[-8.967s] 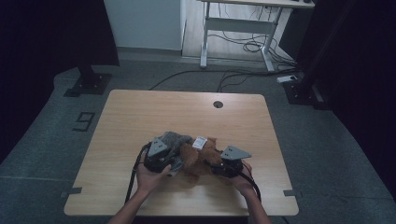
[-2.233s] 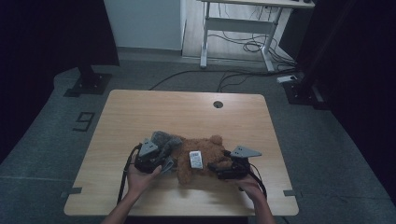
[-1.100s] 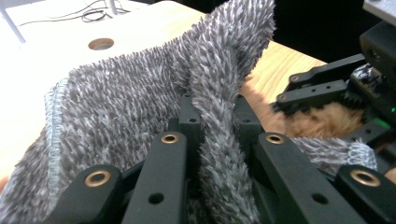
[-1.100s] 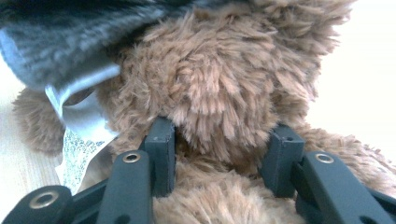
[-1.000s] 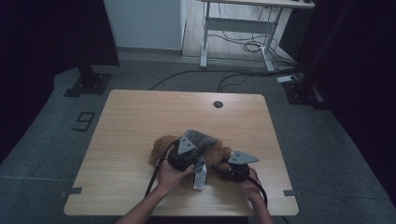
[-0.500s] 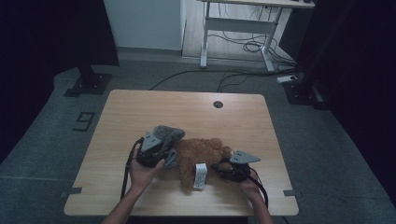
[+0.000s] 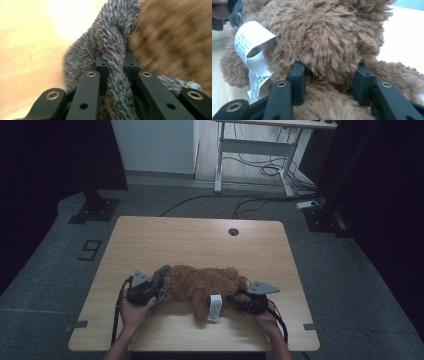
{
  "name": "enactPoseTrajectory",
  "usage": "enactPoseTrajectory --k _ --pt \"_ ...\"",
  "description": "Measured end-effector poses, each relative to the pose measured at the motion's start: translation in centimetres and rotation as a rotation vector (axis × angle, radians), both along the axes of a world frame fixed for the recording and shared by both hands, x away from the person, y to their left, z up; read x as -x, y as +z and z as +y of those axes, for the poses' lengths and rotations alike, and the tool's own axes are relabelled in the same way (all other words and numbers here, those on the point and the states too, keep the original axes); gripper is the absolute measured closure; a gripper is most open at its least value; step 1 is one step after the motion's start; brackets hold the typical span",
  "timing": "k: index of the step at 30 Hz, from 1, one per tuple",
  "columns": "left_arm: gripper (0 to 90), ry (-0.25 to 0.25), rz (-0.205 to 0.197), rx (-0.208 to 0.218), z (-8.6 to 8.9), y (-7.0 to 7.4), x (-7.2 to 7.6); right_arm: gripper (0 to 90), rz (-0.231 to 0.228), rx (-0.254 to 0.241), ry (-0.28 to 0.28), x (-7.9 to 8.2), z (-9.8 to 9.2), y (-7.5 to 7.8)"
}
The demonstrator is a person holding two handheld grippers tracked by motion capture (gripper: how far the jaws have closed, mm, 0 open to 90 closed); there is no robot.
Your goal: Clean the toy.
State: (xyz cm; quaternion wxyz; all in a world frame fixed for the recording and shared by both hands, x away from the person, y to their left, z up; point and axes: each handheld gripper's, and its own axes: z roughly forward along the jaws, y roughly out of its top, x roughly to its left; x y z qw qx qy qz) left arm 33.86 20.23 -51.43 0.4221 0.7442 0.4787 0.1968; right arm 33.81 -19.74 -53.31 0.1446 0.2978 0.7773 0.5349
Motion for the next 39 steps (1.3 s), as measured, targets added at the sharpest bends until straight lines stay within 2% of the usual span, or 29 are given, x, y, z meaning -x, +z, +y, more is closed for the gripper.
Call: enactPoseTrajectory --k 2,5,9,12,15,17,20,22,24,27,29,31,34,39 --pt "79.1 -0.002 0.006 0.007 0.0 -0.1 -0.1 52.8 0.0 0.0 -0.001 0.0 0.0 0.0" --pt "79.1 -0.008 -0.018 0.024 -0.1 1.0 0.1 52.8 0.0 0.004 -0.002 0.0 0.0 0.0" --pt "79.0 -0.027 -0.071 0.058 -0.6 3.3 0.6 52.8 -0.002 0.009 -0.005 0.0 -0.1 -0.1" --pt "79.0 -0.062 -0.112 0.078 -2.1 5.2 0.9 52.8 -0.007 0.012 -0.001 0.0 -0.1 -0.1" --pt "78.8 -0.126 -0.129 0.062 -4.9 6.8 0.7 52.8 -0.006 0.011 -0.003 0.0 -0.1 0.0" --pt "78.8 -0.178 -0.133 0.041 -7.4 7.7 0.3 52.8 -0.006 0.011 -0.003 0.0 -0.1 -0.1" --pt "78.7 -0.239 -0.124 0.016 -11.0 8.1 -0.2 52.7 -0.005 0.008 -0.003 0.0 -0.1 -0.1" --pt "78.7 -0.294 -0.103 -0.009 -14.2 8.0 -0.5 52.6 -0.005 0.008 -0.003 0.0 -0.1 -0.1" --pt "78.7 -0.335 -0.093 -0.042 -16.5 7.5 -0.6 52.6 -0.005 0.007 0.001 0.0 -0.1 -0.1" --pt "78.3 -0.345 -0.11 -0.099 -19.3 6.4 -0.5 52.6 0.0 0.007 0.002 0.0 -0.1 -0.2" --pt "78.3 -0.339 -0.121 -0.1 -19.6 6.1 -0.4 52.6 0.011 0.014 -0.004 0.0 -0.3 -0.3" --pt "78.4 -0.334 -0.128 -0.108 -19.4 6.0 -0.4 52.8 0.019 0.001 0.003 -0.1 -0.5 -0.5" --pt "78.4 -0.318 -0.128 -0.116 -18.2 6.0 -0.4 53.3 0.012 0.004 0.012 -0.1 -0.3 -0.5" --pt "78.3 -0.253 -0.14 -0.139 -15.5 6.4 -0.7 54.2 0.017 0.009 0.013 -0.1 -0.2 -0.4"
